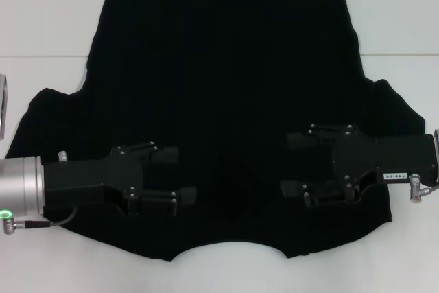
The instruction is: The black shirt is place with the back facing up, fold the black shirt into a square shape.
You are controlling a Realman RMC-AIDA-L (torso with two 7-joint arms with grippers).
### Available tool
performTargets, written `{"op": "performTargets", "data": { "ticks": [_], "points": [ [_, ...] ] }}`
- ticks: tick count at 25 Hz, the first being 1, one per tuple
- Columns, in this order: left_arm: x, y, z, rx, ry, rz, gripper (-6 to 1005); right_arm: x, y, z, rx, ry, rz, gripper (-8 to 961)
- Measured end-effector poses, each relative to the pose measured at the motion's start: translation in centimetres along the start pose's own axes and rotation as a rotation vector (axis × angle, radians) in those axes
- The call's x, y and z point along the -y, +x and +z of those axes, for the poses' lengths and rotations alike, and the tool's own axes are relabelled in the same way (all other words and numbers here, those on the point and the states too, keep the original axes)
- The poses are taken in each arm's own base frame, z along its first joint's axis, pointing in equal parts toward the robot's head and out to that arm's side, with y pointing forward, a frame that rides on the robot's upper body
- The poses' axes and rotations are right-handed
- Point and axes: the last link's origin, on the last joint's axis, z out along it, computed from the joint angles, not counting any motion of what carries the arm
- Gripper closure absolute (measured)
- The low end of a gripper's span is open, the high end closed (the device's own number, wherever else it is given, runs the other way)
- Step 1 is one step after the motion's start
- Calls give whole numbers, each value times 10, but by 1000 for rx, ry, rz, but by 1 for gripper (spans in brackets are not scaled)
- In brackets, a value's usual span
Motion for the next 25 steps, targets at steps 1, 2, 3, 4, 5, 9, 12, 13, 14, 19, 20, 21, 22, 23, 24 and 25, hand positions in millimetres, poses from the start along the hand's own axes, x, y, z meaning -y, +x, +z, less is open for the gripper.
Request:
{"op": "performTargets", "data": {
  "ticks": [1,2,3,4,5,9,12,13,14,19,20,21,22,23,24,25],
  "points": [
    [0,0,0,0,0,0,65,0,0,0,0,-1,2,56],
    [0,0,0,0,-1,0,65,0,0,0,1,-1,3,56],
    [0,0,0,0,-1,0,65,0,0,0,1,-2,4,57],
    [0,0,0,0,-1,0,65,0,0,0,1,-2,4,57],
    [0,0,0,0,-1,0,65,0,0,0,1,-2,4,57],
    [0,0,0,0,0,0,65,0,0,0,-1,-2,4,57],
    [0,0,0,-1,0,-2,65,0,0,0,-3,-2,4,57],
    [0,-1,0,-1,0,-2,65,0,0,0,-3,-2,4,57],
    [0,-1,0,-1,0,-2,65,0,0,0,-3,-1,3,57],
    [2,2,-1,-54,38,-31,65,2,0,2,18,22,13,57],
    [3,3,-2,-70,49,-41,65,2,0,2,25,32,19,58],
    [4,5,-3,-84,59,-52,65,3,0,3,33,40,26,58],
    [7,7,-5,-107,76,-71,65,3,-1,3,41,48,34,58],
    [8,8,-6,-122,87,-85,65,4,-2,3,51,55,44,58],
    [10,10,-7,-141,101,-102,65,4,-3,3,62,62,56,58],
    [15,13,-11,-178,140,-141,65,6,-4,3,74,71,74,58]
  ]
}}
